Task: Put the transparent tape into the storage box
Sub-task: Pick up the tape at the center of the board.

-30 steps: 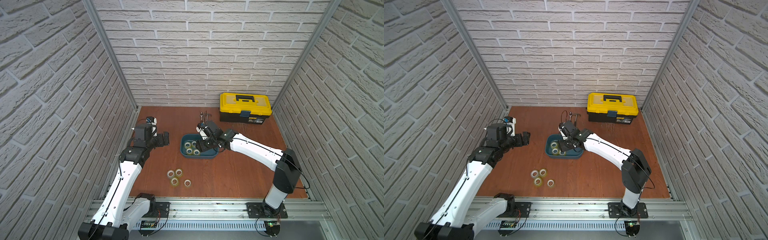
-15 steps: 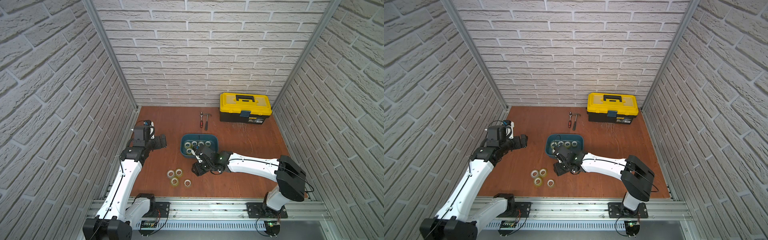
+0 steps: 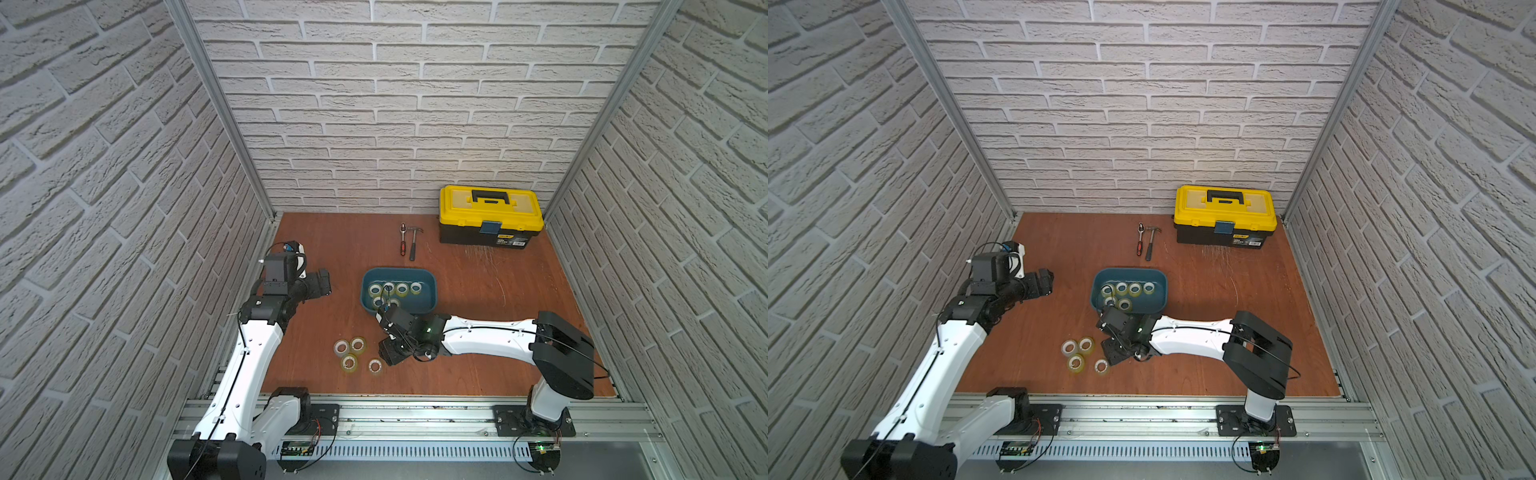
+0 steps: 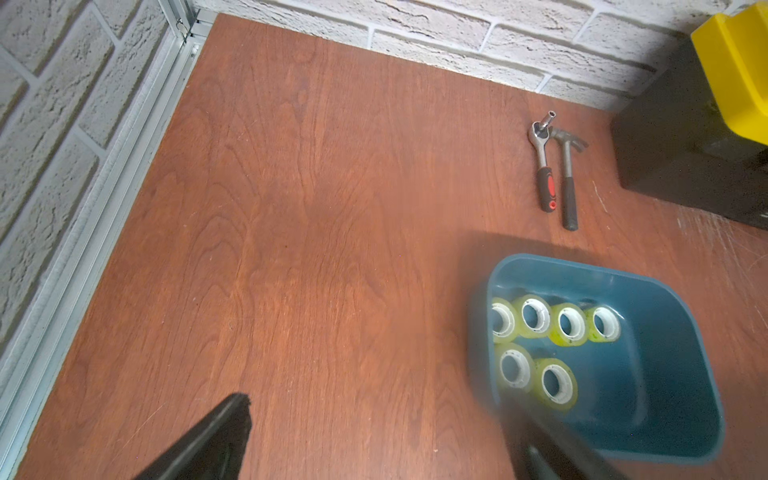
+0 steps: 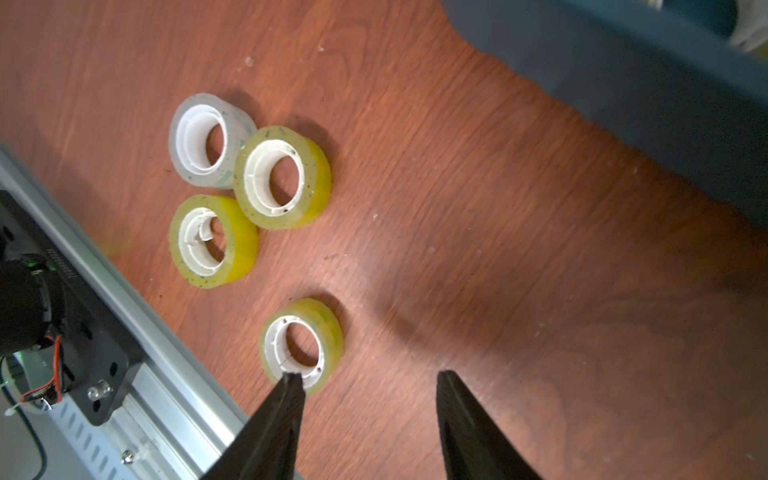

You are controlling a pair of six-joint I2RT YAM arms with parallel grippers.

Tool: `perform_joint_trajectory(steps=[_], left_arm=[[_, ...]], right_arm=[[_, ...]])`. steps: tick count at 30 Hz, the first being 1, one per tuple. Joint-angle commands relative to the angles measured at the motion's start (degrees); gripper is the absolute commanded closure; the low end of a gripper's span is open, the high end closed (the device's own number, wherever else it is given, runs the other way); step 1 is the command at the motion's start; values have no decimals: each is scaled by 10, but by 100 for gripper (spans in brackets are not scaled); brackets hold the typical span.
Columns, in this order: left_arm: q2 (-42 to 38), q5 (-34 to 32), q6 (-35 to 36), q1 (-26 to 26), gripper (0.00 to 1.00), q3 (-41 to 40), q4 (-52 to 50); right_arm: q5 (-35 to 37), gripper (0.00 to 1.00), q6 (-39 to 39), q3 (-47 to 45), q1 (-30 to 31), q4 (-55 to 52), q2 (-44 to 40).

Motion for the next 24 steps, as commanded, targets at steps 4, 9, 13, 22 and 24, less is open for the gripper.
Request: perform_joint_trajectory(steps=[4, 9, 13, 22, 24], left_arm=[[-37, -13, -6, 15, 2, -9, 24], [-33, -11, -8, 17, 2, -7, 20], [-29, -4, -8, 17, 2, -7, 19], [-29, 4, -7, 21, 2, -7, 25], [-25, 3, -7, 21, 2, -4, 18]], right_arm=[[-14, 45, 14, -10, 11, 49, 21], [-23, 46, 16, 5, 25, 47, 53], [4, 48, 25, 20, 37, 19, 74], [25, 58, 30, 42, 41, -9, 114], [28, 63, 28, 47, 43, -15, 118]])
